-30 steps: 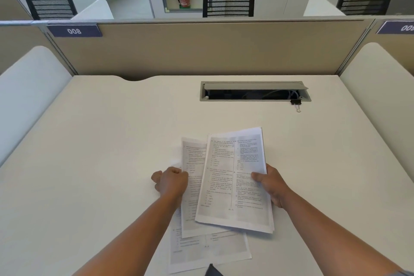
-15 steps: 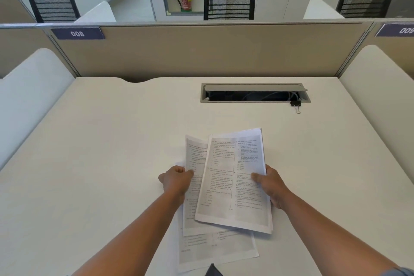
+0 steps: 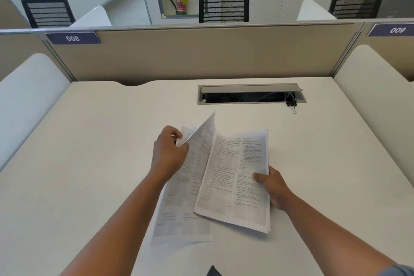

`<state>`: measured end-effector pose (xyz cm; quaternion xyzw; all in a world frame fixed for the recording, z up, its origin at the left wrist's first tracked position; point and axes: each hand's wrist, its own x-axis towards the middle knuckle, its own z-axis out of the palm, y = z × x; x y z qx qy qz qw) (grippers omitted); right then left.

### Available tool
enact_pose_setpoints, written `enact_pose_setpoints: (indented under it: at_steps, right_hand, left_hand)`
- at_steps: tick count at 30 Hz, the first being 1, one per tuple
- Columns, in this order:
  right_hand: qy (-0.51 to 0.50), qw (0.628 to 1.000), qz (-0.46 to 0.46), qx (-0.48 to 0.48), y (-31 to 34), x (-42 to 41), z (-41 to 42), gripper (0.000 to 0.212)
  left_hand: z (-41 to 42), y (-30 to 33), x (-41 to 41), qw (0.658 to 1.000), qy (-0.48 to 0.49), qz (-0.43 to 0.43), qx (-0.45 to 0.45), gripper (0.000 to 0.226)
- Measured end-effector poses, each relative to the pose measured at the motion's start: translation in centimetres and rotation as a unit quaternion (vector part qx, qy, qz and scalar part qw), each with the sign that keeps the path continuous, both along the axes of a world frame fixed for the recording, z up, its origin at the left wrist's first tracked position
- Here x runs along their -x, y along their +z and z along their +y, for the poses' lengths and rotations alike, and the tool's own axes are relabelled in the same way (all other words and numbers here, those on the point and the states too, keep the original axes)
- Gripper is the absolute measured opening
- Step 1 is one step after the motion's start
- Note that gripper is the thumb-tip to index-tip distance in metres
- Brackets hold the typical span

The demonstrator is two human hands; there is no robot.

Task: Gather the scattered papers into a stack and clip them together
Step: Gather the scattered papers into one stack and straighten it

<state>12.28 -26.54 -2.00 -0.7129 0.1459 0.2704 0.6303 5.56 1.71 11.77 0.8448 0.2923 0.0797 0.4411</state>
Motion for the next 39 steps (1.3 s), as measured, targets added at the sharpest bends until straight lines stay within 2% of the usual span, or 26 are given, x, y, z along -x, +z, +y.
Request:
enact_pose_setpoints:
  at_steps: [4, 8, 11, 14, 18, 20, 23, 27, 32, 34, 36, 38, 39]
  right_hand:
    - [-0.003, 1.0, -0.005, 0.0, 0.2, 0.1, 0.1, 0.031]
    - [0.016, 1.0, -0.015, 0.003, 0.5, 0.3, 0.1, 0.028]
    - [0.031, 0.999, -0.007, -0.002, 0.7, 0.2, 0.2, 0.028]
    - [0.027, 0.998, 0.013, -0.047, 1.4, 0.2, 0.5, 0.03]
    - [0.036, 0.994, 0.014, -0.101, 3.1, 0.5, 1.4, 0.055]
    - [0.046, 0.992, 0.009, -0.121, 3.9, 0.6, 1.8, 0.059]
    - [0.032, 0.989, 0.01, -0.146, 4.7, 0.6, 2.2, 0.042]
    - [0.015, 0.983, 0.027, -0.179, 5.2, 0.9, 2.4, 0.052]
    - [0.026, 0.979, 0.014, -0.202, 5.3, 1.4, 3.1, 0.04]
    - [0.019, 0.979, 0.013, -0.203, 5.4, 1.4, 3.2, 0.038]
    - [0.013, 0.979, 0.01, -0.205, 5.6, 1.2, 3.2, 0.036]
    - [0.024, 0.979, 0.002, -0.201, 6.0, 1.1, 3.3, 0.035]
    - [0.034, 0.98, -0.006, -0.195, 6.2, 1.1, 3.4, 0.035]
  left_hand:
    - [-0.5, 4.6, 0.3, 0.997, -0.069, -0.013, -0.024, 0.043]
    - [-0.2, 7.8, 0.2, 0.996, -0.087, -0.022, -0.014, 0.045]
    - [0.2, 8.2, -0.4, 0.995, -0.083, -0.012, 0.053, 0.045]
    - [1.0, 6.9, -1.4, 0.988, -0.072, 0.009, 0.135, 0.045]
    - [1.9, 3.4, -2.2, 0.976, -0.027, 0.016, 0.217, 0.047]
    - [2.1, 1.6, -2.3, 0.97, -0.005, 0.022, 0.241, 0.052]
    - [2.0, -0.6, -2.2, 0.966, 0.015, 0.032, 0.258, 0.065]
    - [1.9, -3.0, -2.2, 0.959, 0.05, 0.026, 0.278, 0.085]
    - [1.0, -4.3, -1.7, 0.96, 0.059, 0.02, 0.274, 0.092]
    - [1.0, -4.7, -1.2, 0.939, 0.07, 0.051, 0.332, 0.087]
    - [1.0, -5.3, -0.8, 0.918, 0.04, 0.098, 0.383, 0.064]
    - [0.8, -5.6, -0.3, 0.912, -0.003, 0.127, 0.391, 0.035]
    - [0.7, -5.8, -0.2, 0.913, -0.013, 0.126, 0.388, 0.028]
